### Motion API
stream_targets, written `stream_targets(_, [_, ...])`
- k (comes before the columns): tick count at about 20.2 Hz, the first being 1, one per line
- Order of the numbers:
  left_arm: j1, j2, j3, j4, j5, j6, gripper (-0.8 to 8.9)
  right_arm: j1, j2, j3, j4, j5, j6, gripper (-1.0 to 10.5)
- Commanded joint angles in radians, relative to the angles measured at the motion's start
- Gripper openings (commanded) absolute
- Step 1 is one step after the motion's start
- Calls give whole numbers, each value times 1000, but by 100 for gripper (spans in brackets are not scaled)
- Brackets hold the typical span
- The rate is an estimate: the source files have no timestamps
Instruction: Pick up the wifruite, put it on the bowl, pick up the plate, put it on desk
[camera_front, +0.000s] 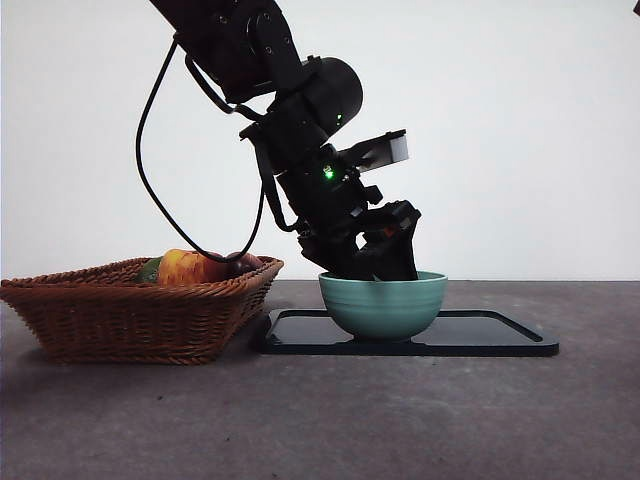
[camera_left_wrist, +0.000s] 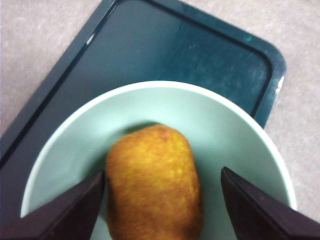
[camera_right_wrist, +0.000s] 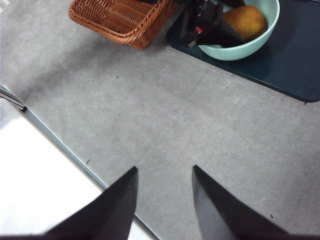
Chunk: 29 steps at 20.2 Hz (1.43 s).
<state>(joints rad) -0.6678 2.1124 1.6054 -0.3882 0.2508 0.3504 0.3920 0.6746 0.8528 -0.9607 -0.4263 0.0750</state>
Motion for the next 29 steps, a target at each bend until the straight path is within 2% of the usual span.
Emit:
stream_targets(1, [-12, 26, 26, 10, -27, 9, 275, 6, 3, 3, 5, -4, -8, 173])
stream_targets(5, [-13, 26, 26, 15, -39, 8, 176, 6, 3, 3, 6, -4, -8, 173])
stream_targets(12, [-13, 1, 67, -3, -39, -60, 177, 6, 3, 3, 6, -3, -8, 173])
stream_targets(16, [-13, -94, 94, -16, -38, -113, 178, 6, 3, 3, 6, -3, -8, 173])
stream_targets(20, [8, -266, 94, -71, -39, -249, 179, 6, 3, 3, 7, -3, -8, 173])
stream_targets(25, [60, -508, 94, -240, -55, -401, 183, 6, 3, 3, 8, -3, -8, 173])
stream_targets(29, [111, -640, 92, -401, -209, -475, 184, 6, 3, 3, 10, -3, -8, 173])
